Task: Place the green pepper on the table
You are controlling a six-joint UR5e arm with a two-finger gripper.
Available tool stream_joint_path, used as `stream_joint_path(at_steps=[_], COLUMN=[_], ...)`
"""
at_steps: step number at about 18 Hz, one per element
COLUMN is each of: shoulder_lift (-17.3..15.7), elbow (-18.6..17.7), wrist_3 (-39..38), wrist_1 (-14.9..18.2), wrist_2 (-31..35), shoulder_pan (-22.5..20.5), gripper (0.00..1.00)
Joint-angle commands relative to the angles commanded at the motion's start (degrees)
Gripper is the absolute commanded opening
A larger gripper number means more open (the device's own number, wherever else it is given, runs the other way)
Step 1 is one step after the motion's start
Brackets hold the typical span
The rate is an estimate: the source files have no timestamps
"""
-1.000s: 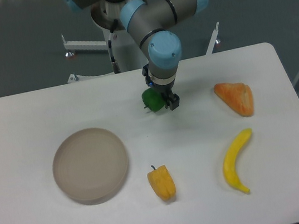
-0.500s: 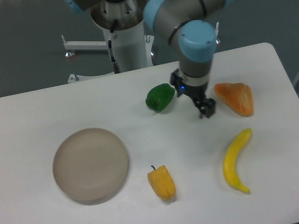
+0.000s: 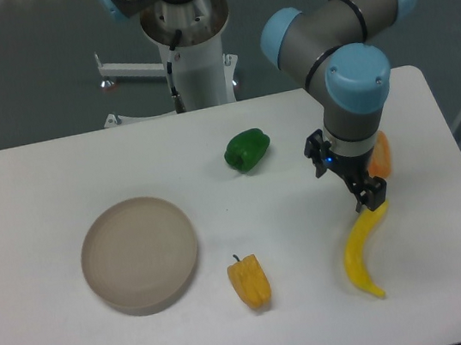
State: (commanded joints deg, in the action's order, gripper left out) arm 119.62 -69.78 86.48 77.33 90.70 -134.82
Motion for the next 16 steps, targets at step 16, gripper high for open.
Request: stream_joint_path(at_steps=[16], shoulder_lift=[-2.2], elbow=[-2.9], wrist_3=[0.18], wrist_1=[1.06], wrist_2=[-0.09], shoulder_pan=[-1.05], gripper=[1.0])
